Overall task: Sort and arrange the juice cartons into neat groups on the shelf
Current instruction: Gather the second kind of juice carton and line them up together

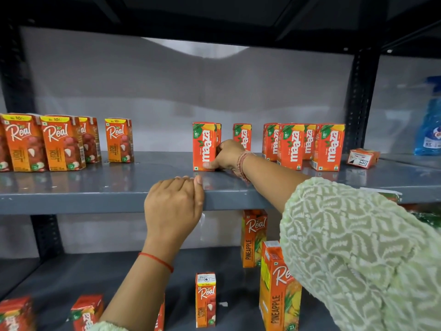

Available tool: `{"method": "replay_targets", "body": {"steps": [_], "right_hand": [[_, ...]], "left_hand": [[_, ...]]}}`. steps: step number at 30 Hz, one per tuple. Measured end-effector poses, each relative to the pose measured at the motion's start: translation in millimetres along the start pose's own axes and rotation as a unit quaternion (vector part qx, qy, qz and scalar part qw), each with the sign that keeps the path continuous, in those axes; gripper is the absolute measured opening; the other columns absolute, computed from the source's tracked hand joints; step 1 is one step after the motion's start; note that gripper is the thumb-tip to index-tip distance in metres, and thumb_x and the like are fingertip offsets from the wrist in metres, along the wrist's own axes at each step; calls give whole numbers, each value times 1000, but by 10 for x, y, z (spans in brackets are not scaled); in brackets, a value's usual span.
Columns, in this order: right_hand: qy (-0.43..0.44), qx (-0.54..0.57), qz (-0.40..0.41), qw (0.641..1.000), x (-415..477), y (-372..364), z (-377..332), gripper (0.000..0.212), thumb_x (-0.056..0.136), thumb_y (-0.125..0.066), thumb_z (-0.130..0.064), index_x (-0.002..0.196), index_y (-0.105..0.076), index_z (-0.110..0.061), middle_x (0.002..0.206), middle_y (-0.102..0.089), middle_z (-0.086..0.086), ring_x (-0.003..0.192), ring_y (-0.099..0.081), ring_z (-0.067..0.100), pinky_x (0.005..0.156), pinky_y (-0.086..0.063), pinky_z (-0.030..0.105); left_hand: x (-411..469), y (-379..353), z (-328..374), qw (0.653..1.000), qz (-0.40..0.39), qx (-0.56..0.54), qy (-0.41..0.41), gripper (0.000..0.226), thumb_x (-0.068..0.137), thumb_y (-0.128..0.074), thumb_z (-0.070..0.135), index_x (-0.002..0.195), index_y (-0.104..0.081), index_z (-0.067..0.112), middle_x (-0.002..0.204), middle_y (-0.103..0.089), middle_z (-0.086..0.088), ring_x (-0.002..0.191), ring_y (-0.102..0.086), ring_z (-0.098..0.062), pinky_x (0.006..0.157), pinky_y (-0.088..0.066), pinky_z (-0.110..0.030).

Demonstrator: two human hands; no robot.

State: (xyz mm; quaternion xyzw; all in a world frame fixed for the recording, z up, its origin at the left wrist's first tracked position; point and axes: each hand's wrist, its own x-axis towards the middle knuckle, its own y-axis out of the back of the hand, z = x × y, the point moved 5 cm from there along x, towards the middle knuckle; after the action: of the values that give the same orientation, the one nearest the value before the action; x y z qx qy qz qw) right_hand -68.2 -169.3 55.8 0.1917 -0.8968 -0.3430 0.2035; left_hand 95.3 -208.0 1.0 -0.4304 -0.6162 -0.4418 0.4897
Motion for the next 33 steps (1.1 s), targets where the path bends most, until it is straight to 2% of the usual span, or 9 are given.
{"method": "replay_targets", "body": {"steps": [9, 13, 18, 19, 24, 26, 29, 31, 33], "right_hand": [[-18, 58, -2, 998, -179, 125, 58, 49, 74, -76, -13, 117, -58, 2, 121, -64, 12, 116, -59, 30, 101, -47, 39], [65, 85, 152, 982, -570, 516, 282, 38, 75, -72, -3, 112, -63, -1, 121, -64, 15, 111, -60, 25, 101, -47, 36], [157, 111, 347, 918, -1187, 1017, 716, 22, 79, -61, 3, 97, -70, -5, 94, -67, -2, 67, -56, 3, 70, -44, 4], [161, 105, 377, 906, -1270, 1142, 822, 20, 80, -61, 1, 96, -70, -5, 91, -67, -2, 66, -57, 4, 67, -43, 2], [89, 22, 486, 869, -1351, 1939, 1487, 24, 83, -56, -2, 100, -72, -4, 103, -73, 16, 93, -67, 25, 83, -42, 20], [12, -36, 477, 878, -1212, 2283, 1774, 26, 88, -52, -7, 107, -70, -3, 113, -70, 18, 107, -63, 31, 87, -36, 21], [-91, -76, 350, 929, -840, 2454, 2070, 35, 95, -43, -21, 119, -62, -3, 128, -61, 19, 118, -55, 33, 96, -37, 28], [-124, -119, 248, 954, -646, 2413, 2159, 45, 99, -33, -31, 124, -56, -2, 134, -55, 21, 122, -52, 35, 100, -40, 34], [-136, -181, 221, 949, -540, 2409, 2188, 52, 96, -33, -41, 123, -57, -3, 134, -55, 19, 122, -51, 34, 98, -41, 32]], "left_hand": [[-19, -1, 9, 1000, -24, 13, 15, 43, 89, -42, 19, 60, -70, 4, 60, -70, -10, 50, -64, -27, 56, -48, -28], [-26, -9, 141, 998, -30, -15, 53, 44, 91, -41, 21, 64, -70, 2, 63, -70, -12, 57, -65, -29, 61, -47, -31], [65, -174, 909, 998, -30, -54, 6, 36, 89, -45, 20, 70, -71, 4, 71, -72, -11, 63, -67, -28, 65, -43, -32], [100, -215, 1080, 997, -34, -63, 1, 35, 88, -45, 20, 71, -71, 5, 72, -73, -11, 64, -67, -28, 66, -42, -33], [295, -421, 1756, 993, -46, -97, -38, 37, 88, -44, 21, 62, -67, 10, 60, -68, -8, 54, -63, -26, 55, -44, -30], [340, -473, 1917, 994, -49, -95, -33, 38, 88, -44, 22, 57, -64, 11, 55, -65, -7, 50, -61, -26, 52, -43, -30], [315, -476, 1906, 996, -42, -74, -15, 37, 88, -46, 21, 57, -64, 10, 54, -64, -6, 48, -59, -25, 51, -40, -28], [296, -485, 1902, 997, -32, -65, -16, 37, 88, -46, 21, 61, -67, 8, 58, -66, -7, 51, -61, -25, 53, -40, -29], [296, -492, 1920, 997, -33, -64, -16, 36, 88, -45, 20, 65, -69, 6, 61, -69, -8, 54, -64, -26, 56, -43, -28]]}}
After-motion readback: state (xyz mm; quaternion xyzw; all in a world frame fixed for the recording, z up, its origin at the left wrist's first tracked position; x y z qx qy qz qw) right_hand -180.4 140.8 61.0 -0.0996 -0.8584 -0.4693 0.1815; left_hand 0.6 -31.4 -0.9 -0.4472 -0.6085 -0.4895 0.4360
